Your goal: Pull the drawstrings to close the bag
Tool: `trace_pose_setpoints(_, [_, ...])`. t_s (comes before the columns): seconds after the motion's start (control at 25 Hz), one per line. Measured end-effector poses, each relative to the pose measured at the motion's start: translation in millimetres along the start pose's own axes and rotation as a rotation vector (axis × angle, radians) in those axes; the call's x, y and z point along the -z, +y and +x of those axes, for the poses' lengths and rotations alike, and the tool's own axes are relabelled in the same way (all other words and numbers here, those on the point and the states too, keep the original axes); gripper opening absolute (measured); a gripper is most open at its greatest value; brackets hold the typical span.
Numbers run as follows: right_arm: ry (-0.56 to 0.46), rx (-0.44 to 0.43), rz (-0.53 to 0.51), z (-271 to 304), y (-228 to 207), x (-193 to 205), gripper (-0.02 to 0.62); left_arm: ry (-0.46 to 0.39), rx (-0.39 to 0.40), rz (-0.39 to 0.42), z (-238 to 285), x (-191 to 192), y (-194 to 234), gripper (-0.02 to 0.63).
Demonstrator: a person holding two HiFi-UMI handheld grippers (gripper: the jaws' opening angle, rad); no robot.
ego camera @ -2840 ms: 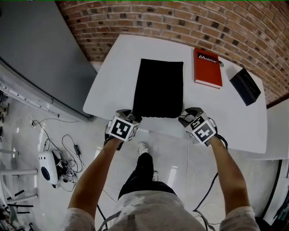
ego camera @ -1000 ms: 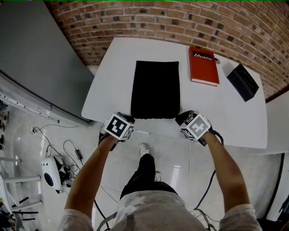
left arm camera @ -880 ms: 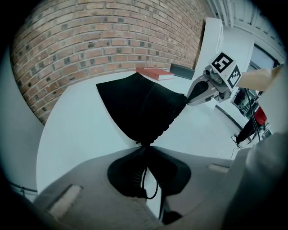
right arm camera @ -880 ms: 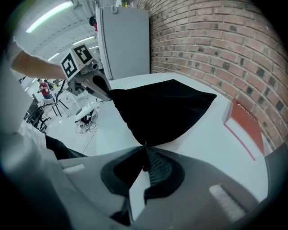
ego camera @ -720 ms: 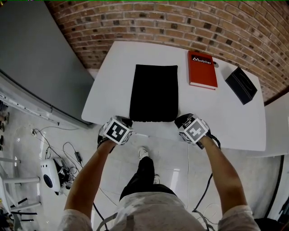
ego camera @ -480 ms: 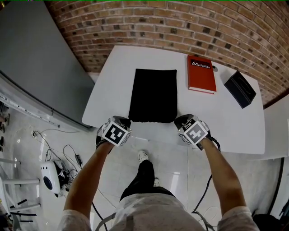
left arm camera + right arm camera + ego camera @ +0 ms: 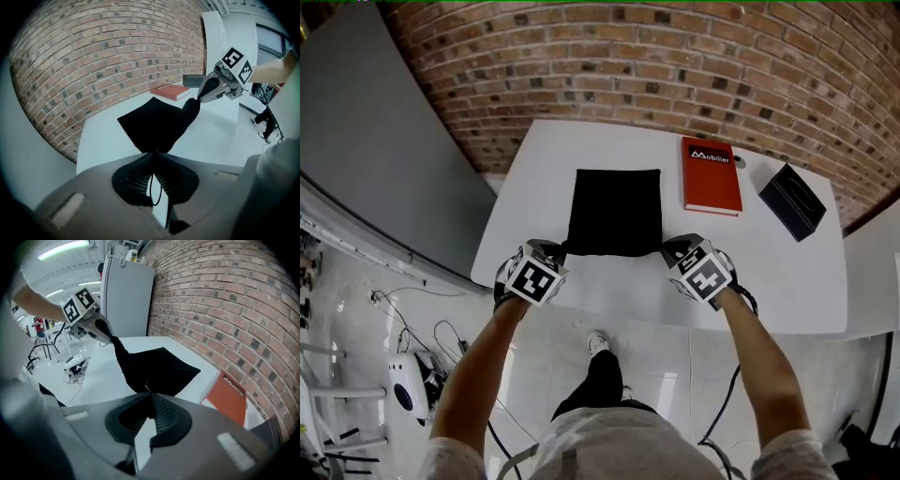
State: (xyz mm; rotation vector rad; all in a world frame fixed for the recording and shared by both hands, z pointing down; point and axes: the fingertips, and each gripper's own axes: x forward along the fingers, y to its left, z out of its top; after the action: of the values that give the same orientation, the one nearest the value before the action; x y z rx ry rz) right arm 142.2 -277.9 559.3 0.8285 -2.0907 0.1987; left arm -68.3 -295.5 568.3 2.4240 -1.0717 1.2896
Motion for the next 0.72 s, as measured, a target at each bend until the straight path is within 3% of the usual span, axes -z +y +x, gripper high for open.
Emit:
trace_pose_setpoints(0.16, [-0.014, 0.021, 0.004, 1.6, -16.4, -12.5, 0.008, 0.009, 0.005, 0.008, -1.6, -12.8, 11.6, 0.009])
trace_pose_setpoints(0.72, [-0.020, 0.115, 0.020, 6.6, -78.1, -61.5, 0.008, -0.080, -0.003, 0.057, 12.9, -78.0, 81.9, 0.009])
